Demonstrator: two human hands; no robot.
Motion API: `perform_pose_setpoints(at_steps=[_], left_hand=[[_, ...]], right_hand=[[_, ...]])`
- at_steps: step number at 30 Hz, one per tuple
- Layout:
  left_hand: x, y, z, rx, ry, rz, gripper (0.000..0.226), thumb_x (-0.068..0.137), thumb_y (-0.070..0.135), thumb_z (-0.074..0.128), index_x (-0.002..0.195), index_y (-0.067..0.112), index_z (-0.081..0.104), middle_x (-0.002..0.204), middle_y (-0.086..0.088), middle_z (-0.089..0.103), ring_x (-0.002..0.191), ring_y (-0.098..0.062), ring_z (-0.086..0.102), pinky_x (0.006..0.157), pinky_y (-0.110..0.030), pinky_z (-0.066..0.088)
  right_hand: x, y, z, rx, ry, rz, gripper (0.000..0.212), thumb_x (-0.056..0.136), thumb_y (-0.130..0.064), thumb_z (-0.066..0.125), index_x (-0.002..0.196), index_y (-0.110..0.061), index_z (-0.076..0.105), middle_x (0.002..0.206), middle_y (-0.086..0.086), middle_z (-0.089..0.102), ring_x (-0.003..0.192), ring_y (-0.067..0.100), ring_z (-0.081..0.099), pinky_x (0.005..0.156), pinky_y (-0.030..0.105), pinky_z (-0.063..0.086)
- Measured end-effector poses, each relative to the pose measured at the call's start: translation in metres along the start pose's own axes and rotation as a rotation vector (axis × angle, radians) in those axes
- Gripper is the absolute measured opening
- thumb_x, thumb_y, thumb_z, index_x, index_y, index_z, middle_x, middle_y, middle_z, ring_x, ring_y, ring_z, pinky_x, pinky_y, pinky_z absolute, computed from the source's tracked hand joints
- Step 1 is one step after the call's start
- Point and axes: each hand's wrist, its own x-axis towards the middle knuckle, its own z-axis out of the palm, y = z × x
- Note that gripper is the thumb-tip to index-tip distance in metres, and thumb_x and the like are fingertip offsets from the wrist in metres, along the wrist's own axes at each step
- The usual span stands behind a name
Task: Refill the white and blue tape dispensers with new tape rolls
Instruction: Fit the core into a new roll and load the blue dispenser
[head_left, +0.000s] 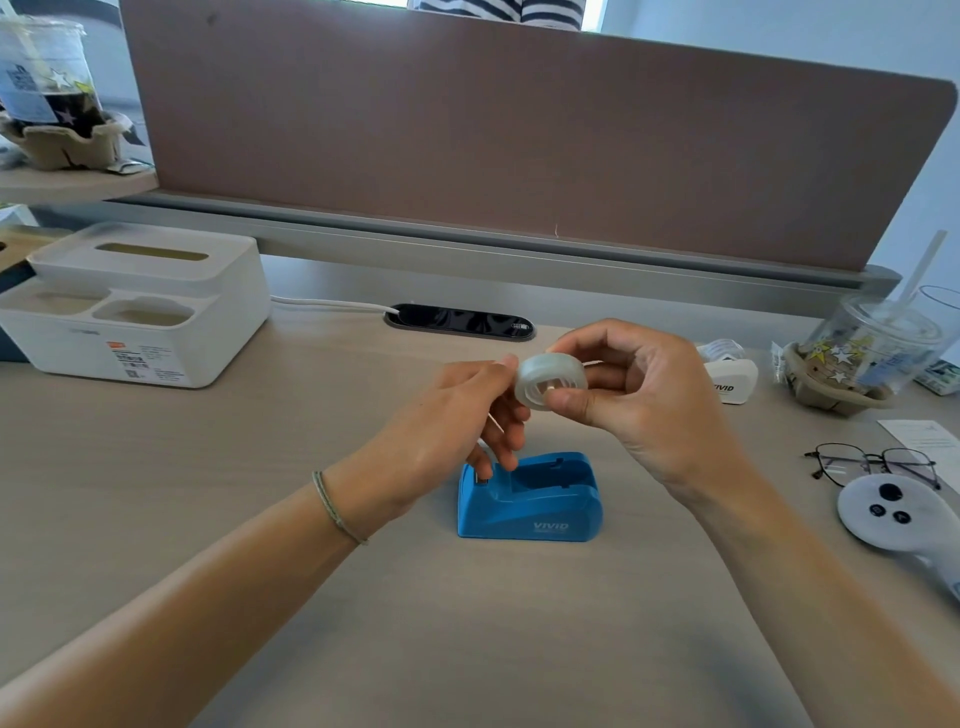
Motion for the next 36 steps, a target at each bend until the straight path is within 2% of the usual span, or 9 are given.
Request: perform_pose_setpoints(at_steps=[5, 10, 16, 19, 22, 25, 28, 31, 36], left_hand=[[0.002, -0.002, -0.001, 0.07, 0.045, 0.047, 0.042, 0.107, 0.026, 0.033, 0.075, 0.011, 0.055, 0.065, -0.005, 0.059, 0.062, -0.022, 0.059, 0.051, -0.027, 0.048], [0.003, -0.004, -0.002, 0.105, 0.037, 0.071, 0.037, 0.105, 0.019, 0.039, 0.072, 0.012, 0.055, 0.061, -0.002, 0.059, 0.057, -0.015, 0.06, 0.05, -0.024, 0.049], [0.005, -0.005, -0.009, 0.345, -0.029, 0.161, 0.033, 0.102, 0.026, 0.052, 0.072, 0.017, 0.063, 0.069, 0.002, 0.066, 0.063, -0.008, 0.062, 0.055, -0.015, 0.046], [0.003, -0.005, -0.01, 0.52, -0.01, 0.209, 0.032, 0.098, 0.032, 0.056, 0.069, 0.026, 0.068, 0.077, 0.004, 0.07, 0.074, -0.013, 0.064, 0.066, -0.026, 0.051], [0.0, -0.005, -0.009, 0.593, -0.014, 0.189, 0.031, 0.096, 0.03, 0.059, 0.067, 0.025, 0.071, 0.096, 0.01, 0.067, 0.089, -0.01, 0.063, 0.082, -0.03, 0.053], [0.0, -0.006, -0.006, 0.634, -0.011, 0.156, 0.029, 0.092, 0.028, 0.059, 0.066, 0.023, 0.07, 0.109, 0.014, 0.065, 0.092, -0.008, 0.063, 0.091, -0.034, 0.052], [0.0, -0.007, -0.005, 0.658, 0.0, 0.144, 0.03, 0.092, 0.028, 0.059, 0.065, 0.022, 0.07, 0.112, 0.014, 0.066, 0.095, -0.008, 0.062, 0.095, -0.036, 0.05], [0.0, -0.007, -0.005, 0.694, 0.003, 0.143, 0.032, 0.092, 0.029, 0.058, 0.062, 0.025, 0.067, 0.112, 0.011, 0.067, 0.101, -0.011, 0.06, 0.094, -0.034, 0.048], [-0.001, -0.008, -0.004, 0.722, -0.028, 0.121, 0.03, 0.095, 0.028, 0.056, 0.068, 0.023, 0.069, 0.11, 0.008, 0.072, 0.104, -0.009, 0.059, 0.082, -0.023, 0.043]], right_hand=[[-0.002, -0.001, 0.002, -0.151, 0.035, -0.044, 0.031, 0.075, -0.012, 0.088, 0.094, -0.031, 0.072, 0.093, -0.009, 0.077, 0.086, 0.012, 0.075, 0.076, 0.023, 0.062], [-0.001, 0.0, -0.003, -0.177, 0.017, -0.043, 0.033, 0.075, -0.011, 0.088, 0.096, -0.032, 0.072, 0.094, -0.008, 0.077, 0.086, 0.013, 0.074, 0.076, 0.022, 0.061], [0.002, -0.003, -0.025, -0.237, -0.171, 0.061, 0.026, 0.074, -0.008, 0.088, 0.095, -0.019, 0.077, 0.092, -0.003, 0.079, 0.089, 0.017, 0.074, 0.083, 0.026, 0.062], [0.003, -0.002, -0.033, -0.306, -0.295, 0.14, 0.025, 0.073, -0.011, 0.089, 0.093, -0.022, 0.079, 0.092, -0.004, 0.079, 0.088, 0.017, 0.074, 0.084, 0.033, 0.063], [0.002, 0.0, -0.035, -0.366, -0.391, 0.187, 0.022, 0.075, -0.013, 0.088, 0.092, -0.022, 0.079, 0.091, -0.005, 0.079, 0.087, 0.014, 0.073, 0.084, 0.033, 0.062], [0.001, 0.004, -0.031, -0.451, -0.392, 0.19, 0.021, 0.075, -0.018, 0.088, 0.092, -0.025, 0.078, 0.089, -0.007, 0.078, 0.086, 0.01, 0.07, 0.082, 0.029, 0.059], [0.0, 0.005, -0.027, -0.491, -0.358, 0.172, 0.021, 0.074, -0.022, 0.089, 0.09, -0.027, 0.077, 0.087, -0.009, 0.077, 0.084, 0.008, 0.069, 0.079, 0.027, 0.059], [-0.001, 0.006, -0.024, -0.54, -0.335, 0.159, 0.022, 0.073, -0.026, 0.09, 0.089, -0.028, 0.076, 0.085, -0.01, 0.075, 0.082, 0.007, 0.068, 0.079, 0.029, 0.059], [-0.002, 0.008, -0.016, -0.589, -0.389, 0.171, 0.023, 0.072, -0.027, 0.089, 0.091, -0.028, 0.075, 0.088, -0.008, 0.074, 0.086, 0.01, 0.068, 0.083, 0.035, 0.058]])
